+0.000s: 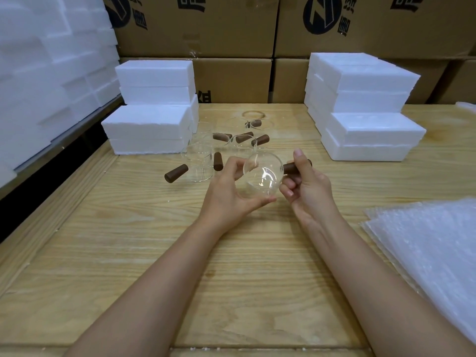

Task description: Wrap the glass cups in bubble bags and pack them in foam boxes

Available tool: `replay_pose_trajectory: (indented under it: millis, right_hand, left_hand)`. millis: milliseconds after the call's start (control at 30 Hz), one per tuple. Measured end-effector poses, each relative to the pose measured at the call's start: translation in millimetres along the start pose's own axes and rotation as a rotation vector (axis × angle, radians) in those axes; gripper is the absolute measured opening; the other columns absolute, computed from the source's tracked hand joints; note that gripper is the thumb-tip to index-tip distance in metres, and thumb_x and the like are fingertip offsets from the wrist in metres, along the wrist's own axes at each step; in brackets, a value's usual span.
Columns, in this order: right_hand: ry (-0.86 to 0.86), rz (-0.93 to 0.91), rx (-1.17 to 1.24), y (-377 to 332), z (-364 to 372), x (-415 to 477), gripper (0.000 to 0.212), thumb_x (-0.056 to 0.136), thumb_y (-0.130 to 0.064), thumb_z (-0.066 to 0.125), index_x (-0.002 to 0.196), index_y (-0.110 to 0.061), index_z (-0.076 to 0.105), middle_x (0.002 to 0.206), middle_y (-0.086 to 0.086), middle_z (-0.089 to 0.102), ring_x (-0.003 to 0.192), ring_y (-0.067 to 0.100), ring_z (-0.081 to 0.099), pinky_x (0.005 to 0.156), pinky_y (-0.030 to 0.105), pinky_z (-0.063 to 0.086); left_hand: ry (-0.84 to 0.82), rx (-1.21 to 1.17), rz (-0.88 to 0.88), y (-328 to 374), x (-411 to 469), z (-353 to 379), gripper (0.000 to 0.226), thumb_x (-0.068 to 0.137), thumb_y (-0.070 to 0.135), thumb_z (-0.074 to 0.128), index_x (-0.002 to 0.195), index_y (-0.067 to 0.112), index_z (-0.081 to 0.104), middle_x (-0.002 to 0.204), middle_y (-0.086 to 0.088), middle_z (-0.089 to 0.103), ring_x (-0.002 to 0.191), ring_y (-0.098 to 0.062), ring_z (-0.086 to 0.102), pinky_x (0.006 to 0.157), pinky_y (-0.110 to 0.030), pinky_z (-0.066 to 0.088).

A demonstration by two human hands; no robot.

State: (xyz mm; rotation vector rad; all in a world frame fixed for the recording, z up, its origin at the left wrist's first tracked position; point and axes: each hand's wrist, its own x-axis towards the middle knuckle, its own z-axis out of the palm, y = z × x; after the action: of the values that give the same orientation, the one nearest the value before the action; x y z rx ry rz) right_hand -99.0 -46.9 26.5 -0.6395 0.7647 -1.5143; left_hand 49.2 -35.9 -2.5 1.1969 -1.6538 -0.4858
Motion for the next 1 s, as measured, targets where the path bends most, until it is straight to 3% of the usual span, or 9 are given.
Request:
replay_pose_trajectory:
  millis: [67, 233, 367, 467, 667, 733, 833, 1000]
  right_hand:
    - [0.023, 0.018, 0.011, 2.2, -2.1, 3.0, 0.031, 0.089, -0.024, 0.064, 0.067, -0.007, 0.050, 0.053, 0.002, 0.039, 0.039, 0.008, 0.038, 0.035, 0.019, 0.031]
    - [0.019, 0.043, 0.065, 7.2, -5.3, 6.1, 0.030, 0.093, -0.015, 0.056, 0.065, -0.005, 0.052, 0.046, 0.001, 0.051, 0.037, 0.008, 0.042, 0.034, 0.018, 0.033]
    - [-0.001, 0.056, 0.109, 8.4, -4.5, 5.8, 0.027, 0.094, -0.011, 0.053, 0.067, -0.005, 0.052, 0.046, 0.002, 0.053, 0.037, 0.008, 0.043, 0.034, 0.017, 0.033]
    - [-0.043, 0.043, 0.088, 9.2, -4.2, 3.7, 0.024, 0.093, -0.010, 0.053, 0.070, -0.005, 0.052, 0.048, 0.002, 0.054, 0.040, 0.009, 0.045, 0.037, 0.018, 0.036]
    - [-0.151, -0.060, -0.016, 6.7, 0.4, -3.3, 0.018, 0.082, -0.017, 0.066, 0.075, -0.008, 0.052, 0.058, 0.000, 0.060, 0.049, 0.009, 0.050, 0.045, 0.020, 0.043]
    - [-0.162, -0.107, -0.051, 5.4, 2.1, -5.0, 0.014, 0.086, -0.014, 0.064, 0.079, -0.009, 0.054, 0.062, -0.002, 0.061, 0.050, 0.009, 0.050, 0.046, 0.020, 0.044]
    - [-0.089, -0.133, -0.139, 5.6, 2.9, -4.8, 0.017, 0.092, -0.014, 0.060, 0.077, -0.010, 0.052, 0.051, -0.007, 0.052, 0.044, 0.007, 0.046, 0.042, 0.020, 0.041]
    - [0.039, -0.006, -0.232, 9.6, -1.6, -0.1, 0.019, 0.095, -0.020, 0.057, 0.084, -0.005, 0.051, 0.042, -0.007, 0.039, 0.040, 0.008, 0.044, 0.040, 0.021, 0.041]
  left_hand:
    - [-0.001, 0.005, 0.015, -0.4, 0.1, 0.3, 0.064, 0.057, 0.033, 0.092, 0.103, 0.035, 0.047, 0.110, 0.019, 0.063, 0.112, 0.004, 0.057, 0.088, -0.003, 0.036]
    - [0.015, 0.040, 0.075, -4.0, -0.4, 1.6, 0.067, 0.060, 0.022, 0.091, 0.115, 0.021, 0.054, 0.106, 0.030, 0.054, 0.104, 0.030, 0.043, 0.089, 0.003, 0.031]
    - [0.017, 0.046, 0.105, -2.5, 0.4, 1.9, 0.066, 0.064, 0.013, 0.088, 0.116, 0.021, 0.049, 0.128, 0.015, 0.057, 0.117, 0.011, 0.049, 0.101, -0.013, 0.039]
    - [0.025, 0.048, 0.107, -0.7, 0.8, 0.9, 0.067, 0.064, 0.011, 0.087, 0.110, 0.028, 0.041, 0.135, 0.014, 0.052, 0.120, 0.008, 0.048, 0.097, -0.009, 0.038]
    - [0.050, 0.016, 0.008, -0.3, 1.3, -2.4, 0.069, 0.063, 0.024, 0.090, 0.107, 0.039, 0.038, 0.114, 0.025, 0.057, 0.104, 0.022, 0.050, 0.085, -0.002, 0.037]
    - [0.041, -0.041, -0.051, -2.4, 1.8, -2.1, 0.065, 0.062, 0.026, 0.090, 0.109, 0.031, 0.045, 0.110, 0.019, 0.062, 0.104, 0.016, 0.054, 0.085, -0.004, 0.038]
    - [-0.023, -0.083, -0.119, -4.6, 2.6, -1.7, 0.062, 0.062, 0.028, 0.090, 0.109, 0.029, 0.050, 0.112, 0.012, 0.066, 0.106, 0.007, 0.059, 0.086, -0.008, 0.042]
    - [-0.116, -0.058, -0.248, -9.8, 3.0, -0.1, 0.051, 0.063, 0.040, 0.086, 0.102, 0.039, 0.053, 0.101, 0.016, 0.068, 0.103, 0.010, 0.056, 0.075, -0.003, 0.039]
